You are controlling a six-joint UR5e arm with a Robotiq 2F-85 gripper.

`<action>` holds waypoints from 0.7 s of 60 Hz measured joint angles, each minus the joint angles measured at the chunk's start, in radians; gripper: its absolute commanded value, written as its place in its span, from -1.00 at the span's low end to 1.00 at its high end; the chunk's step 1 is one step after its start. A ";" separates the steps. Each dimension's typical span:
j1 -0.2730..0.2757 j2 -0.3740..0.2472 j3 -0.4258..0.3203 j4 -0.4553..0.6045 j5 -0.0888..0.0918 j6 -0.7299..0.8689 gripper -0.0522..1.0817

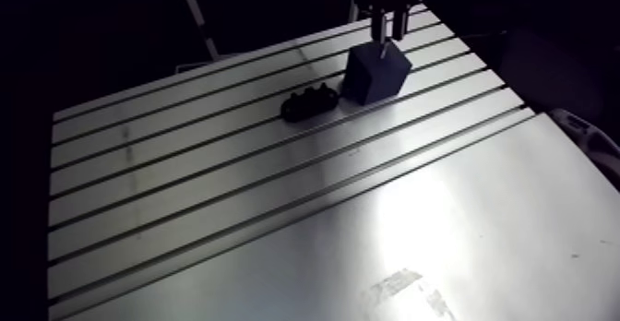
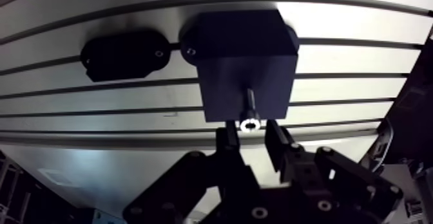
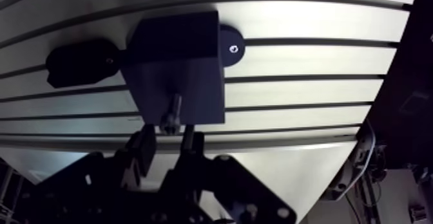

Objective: Pick up the M10 bolt and insert it into the hole until fully seated.

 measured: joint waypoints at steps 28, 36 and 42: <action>0.000 -0.010 0.012 -0.024 -0.004 -0.017 -0.90; 0.000 -0.014 0.012 -0.025 -0.004 -0.018 -0.90; 0.000 -0.023 0.013 -0.025 -0.003 -0.019 -0.90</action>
